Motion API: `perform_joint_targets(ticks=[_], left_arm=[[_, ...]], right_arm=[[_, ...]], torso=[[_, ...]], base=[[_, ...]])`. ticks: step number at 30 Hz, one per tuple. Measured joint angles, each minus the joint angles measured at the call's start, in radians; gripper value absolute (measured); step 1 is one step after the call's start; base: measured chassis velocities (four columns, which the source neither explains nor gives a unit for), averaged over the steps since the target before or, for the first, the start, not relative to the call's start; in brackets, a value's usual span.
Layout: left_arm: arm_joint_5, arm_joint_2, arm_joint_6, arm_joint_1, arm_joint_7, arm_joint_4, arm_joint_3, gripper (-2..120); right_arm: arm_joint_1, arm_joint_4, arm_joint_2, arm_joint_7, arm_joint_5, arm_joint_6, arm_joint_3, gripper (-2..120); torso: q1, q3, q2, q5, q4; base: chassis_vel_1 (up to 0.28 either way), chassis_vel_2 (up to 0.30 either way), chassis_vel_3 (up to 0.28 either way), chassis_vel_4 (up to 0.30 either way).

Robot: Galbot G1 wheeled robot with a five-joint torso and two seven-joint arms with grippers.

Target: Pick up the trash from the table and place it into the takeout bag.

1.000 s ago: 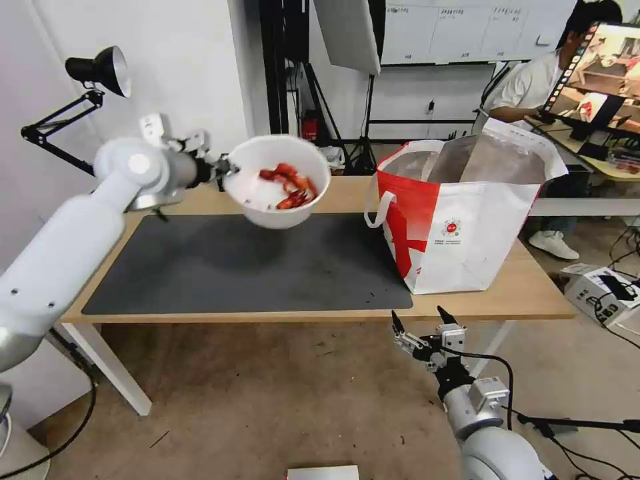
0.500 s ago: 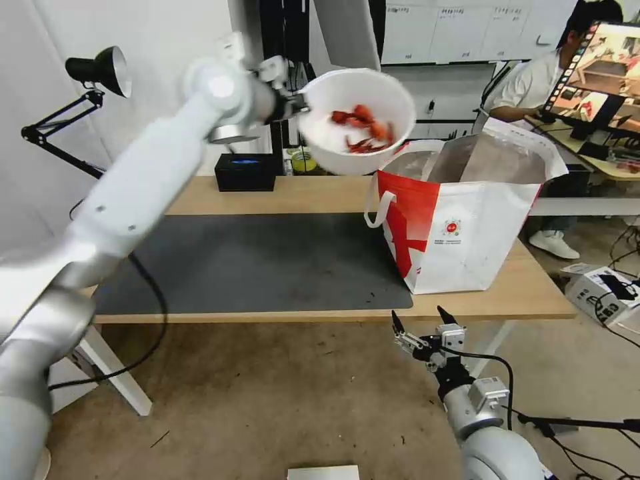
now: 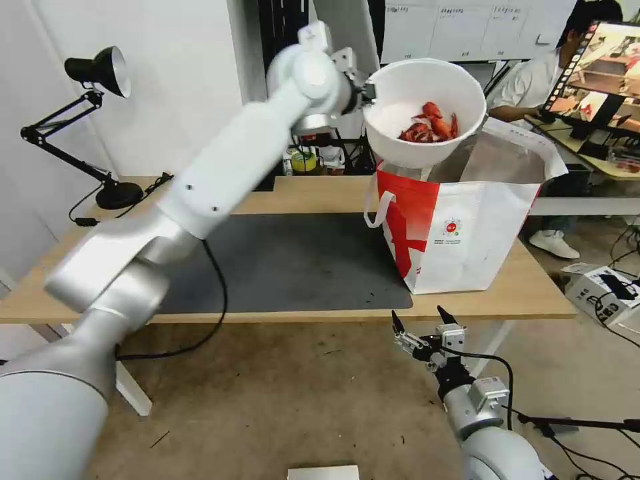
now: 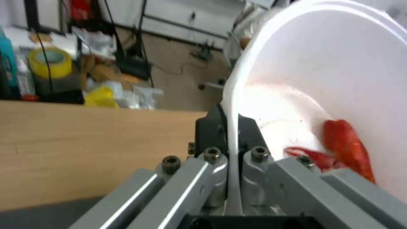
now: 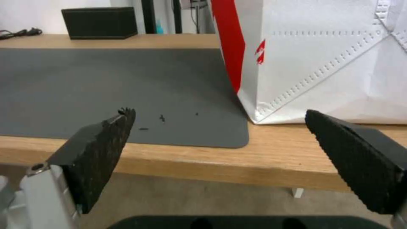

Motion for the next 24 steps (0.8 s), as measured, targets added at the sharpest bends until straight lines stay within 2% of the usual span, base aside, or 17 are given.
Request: perform_joint_targets(ticks=[2, 5, 15, 17, 19, 24], left_arm=[[0.087, -0.028, -0.055, 0.018, 0.005, 0.017, 0.023, 0], [0.15, -0.044, -0.09, 0.036, 0.024, 0.027, 0.041, 0], [0.213, -0.038, -0.108, 0.065, 0.047, 0.022, 0.087, 0], [0.232, -0.037, -0.111, 0.071, 0.058, 0.022, 0.092, 0], [0.256, -0.024, -0.117, 0.076, 0.096, 0.006, 0.113, 0], [0.267, -0.006, -0.117, 0.077, 0.126, -0.016, 0.13, 0]], right_arm=[[0.0, 0.0, 0.0, 0.0, 0.0, 0.0, 0.0, 100], [0.0, 0.0, 0.0, 0.0, 0.0, 0.0, 0.0, 100], [0.0, 0.0, 0.0, 0.0, 0.0, 0.0, 0.0, 100], [0.0, 0.0, 0.0, 0.0, 0.0, 0.0, 0.0, 100], [0.0, 0.0, 0.0, 0.0, 0.0, 0.0, 0.0, 100], [0.0, 0.0, 0.0, 0.0, 0.0, 0.0, 0.0, 100]], torso=[[0.0, 0.0, 0.0, 0.0, 0.0], [0.0, 0.0, 0.0, -0.0001, 0.0], [0.0, 0.0, 0.0, -0.0003, 0.0002], [0.0, 0.0, 0.0, -0.0002, 0.0001], [0.0, 0.0, 0.0, -0.0002, 0.0], [0.0, 0.0, 0.0, -0.0003, 0.0002]], base=[[0.0, 0.0, 0.0, 0.0], [0.0, 0.0, 0.0, 0.0], [0.0, 0.0, 0.0, 0.0], [0.0, 0.0, 0.0, 0.0], [0.0, 0.0, 0.0, 0.0], [0.0, 0.0, 0.0, 0.0]])
